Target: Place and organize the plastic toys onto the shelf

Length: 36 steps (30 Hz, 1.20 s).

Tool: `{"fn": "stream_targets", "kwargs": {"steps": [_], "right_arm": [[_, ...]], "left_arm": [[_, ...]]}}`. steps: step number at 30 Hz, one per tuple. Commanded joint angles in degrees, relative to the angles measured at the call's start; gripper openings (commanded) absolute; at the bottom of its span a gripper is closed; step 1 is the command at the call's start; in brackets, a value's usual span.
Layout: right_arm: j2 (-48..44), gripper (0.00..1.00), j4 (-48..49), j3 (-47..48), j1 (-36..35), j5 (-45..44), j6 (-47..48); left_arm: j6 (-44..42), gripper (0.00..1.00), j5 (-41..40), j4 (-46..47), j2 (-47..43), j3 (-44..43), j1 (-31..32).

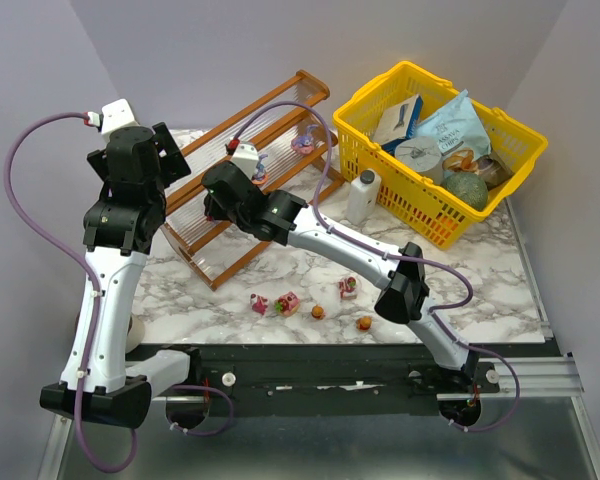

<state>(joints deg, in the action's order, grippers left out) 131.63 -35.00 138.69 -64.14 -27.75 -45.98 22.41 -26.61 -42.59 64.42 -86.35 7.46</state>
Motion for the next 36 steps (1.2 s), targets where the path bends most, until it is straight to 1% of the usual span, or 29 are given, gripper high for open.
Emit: {"fn": "stream_targets", "kwargs": {"steps": [1,7,10,14,16,22,26,28,31,32,34,35,36], "right_arm": [[0.6,0.38,2.2,1.0,-0.5,-0.1,1.4],[-0.7,0.4,2.8,0.3,-0.6,0.6,1.7],[-2.4,0.45,3.2,-1.4,-0.6,0.9,1.9],[-5.4,0.53,3.6,-4.7,-0.6,1.4,2.2],[-7.3,0.55,3.8,-6.5,-0.5,1.5,2.3],[-12.0,0.56,4.5,-12.6,-0.5,1.4,2.8],[-14.9,0.55,5.0,-17.1,-0.5,0.2,1.1],[-15.8,0.52,5.2,-18.8,-0.3,-0.6,-0.2],[-15.1,0.42,5.2,-20.3,0.9,1.5,-3.6],[-14.9,0.37,5.2,-20.5,1.3,2.0,-5.1],[-13.9,0.31,5.4,-20.5,2.2,3.4,-6.1],[-13.3,0.25,5.5,-20.3,2.6,4.1,-6.4],[-13.0,0.22,5.5,-20.0,2.9,5.1,-6.6]], "left_arm": [[-0.6,0.99,-1.8,0.7,-0.9,-0.2,-0.3],[-0.8,0.99,-1.4,0.6,-1.1,-0.5,-0.3],[-0.7,0.99,-0.7,0.7,-1.1,-0.4,-0.3],[-0.6,0.99,-0.2,0.7,-1.2,-0.4,-0.3],[-0.7,0.99,0.0,0.7,-1.3,-0.5,-0.3],[-0.6,0.99,0.2,0.8,-1.5,-0.3,-0.3],[-0.6,0.99,0.5,0.8,-1.6,0.0,-0.3],[-0.5,0.99,0.7,1.0,-1.7,0.1,-0.3],[-0.6,0.99,1.0,1.0,-1.5,0.1,-0.3],[-0.5,0.99,1.1,1.0,-1.5,0.0,-0.3],[-0.6,0.99,1.3,1.0,-1.4,0.0,-0.3],[-0.6,0.99,1.3,1.0,-1.4,0.1,-0.3],[-0.6,0.99,1.3,1.0,-1.4,0.1,-0.3]]}}
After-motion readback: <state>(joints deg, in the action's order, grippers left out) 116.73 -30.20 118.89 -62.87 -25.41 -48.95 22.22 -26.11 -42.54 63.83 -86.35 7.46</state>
